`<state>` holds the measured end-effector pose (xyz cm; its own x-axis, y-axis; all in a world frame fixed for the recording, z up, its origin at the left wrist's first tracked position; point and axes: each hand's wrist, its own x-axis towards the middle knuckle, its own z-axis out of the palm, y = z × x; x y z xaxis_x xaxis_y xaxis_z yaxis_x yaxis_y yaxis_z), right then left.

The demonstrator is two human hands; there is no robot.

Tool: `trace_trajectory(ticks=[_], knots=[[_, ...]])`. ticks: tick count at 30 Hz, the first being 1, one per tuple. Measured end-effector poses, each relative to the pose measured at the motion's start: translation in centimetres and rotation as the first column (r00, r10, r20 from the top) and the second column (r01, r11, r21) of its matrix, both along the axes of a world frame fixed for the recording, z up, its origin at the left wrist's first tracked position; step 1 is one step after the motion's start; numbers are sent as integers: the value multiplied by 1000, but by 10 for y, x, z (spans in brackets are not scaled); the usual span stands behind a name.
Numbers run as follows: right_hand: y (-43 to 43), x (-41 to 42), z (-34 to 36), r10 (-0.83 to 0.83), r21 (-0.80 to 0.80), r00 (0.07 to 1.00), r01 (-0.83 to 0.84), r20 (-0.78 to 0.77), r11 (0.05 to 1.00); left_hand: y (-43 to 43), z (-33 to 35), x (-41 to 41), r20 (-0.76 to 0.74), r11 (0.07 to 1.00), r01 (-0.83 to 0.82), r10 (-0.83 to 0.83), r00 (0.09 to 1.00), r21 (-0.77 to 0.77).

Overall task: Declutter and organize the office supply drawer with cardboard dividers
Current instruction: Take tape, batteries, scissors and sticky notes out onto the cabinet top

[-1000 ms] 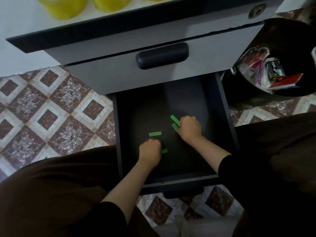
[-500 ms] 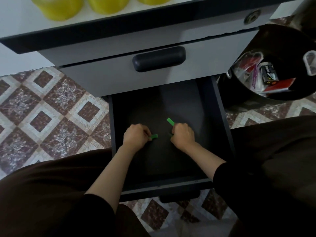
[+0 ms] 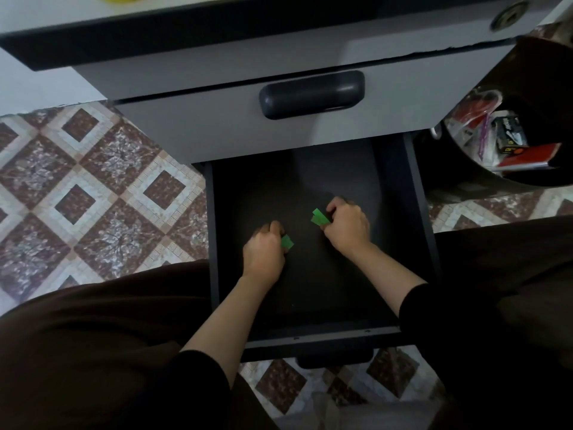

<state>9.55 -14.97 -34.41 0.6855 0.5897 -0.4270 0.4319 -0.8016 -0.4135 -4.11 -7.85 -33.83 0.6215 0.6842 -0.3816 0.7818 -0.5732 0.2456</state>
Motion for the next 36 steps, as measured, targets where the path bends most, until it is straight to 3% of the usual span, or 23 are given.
trace_trajectory(ticks=[3, 7, 10, 16, 22, 31, 34, 36], knots=[[1, -4, 1, 15, -24, 1000, -15, 6, 1000, 0, -2, 3, -21, 998, -58, 57, 998, -16], [0, -9, 3, 101, -44, 995, -101, 13, 994, -5, -1, 5, -65, 1000, -16, 16, 998, 11], [-1, -15, 4, 160, -63, 987, -158, 31, 985, -11, -2, 0, 8, 999, 2, -2, 1000, 38], [-1, -14, 5, 130, -62, 991, -130, -6, 989, -4, -7, -8, 91, 994, -37, 47, 995, -104], [-2, -13, 2, 117, -40, 992, -119, -43, 992, -7, -6, -11, 61, 990, -140, 141, 988, -21], [-4, -9, 2, 167, -78, 984, -172, -60, 982, -11, -13, 2, -7, 999, 42, -42, 999, -30], [-15, -5, 8, 247, -188, 963, -264, -106, 946, -8, -11, 2, -87, 988, 147, -152, 985, -55], [-26, 4, 19, 293, -329, 934, -347, -205, 878, -8, -7, 0, -127, 980, 135, -153, 980, -145]])
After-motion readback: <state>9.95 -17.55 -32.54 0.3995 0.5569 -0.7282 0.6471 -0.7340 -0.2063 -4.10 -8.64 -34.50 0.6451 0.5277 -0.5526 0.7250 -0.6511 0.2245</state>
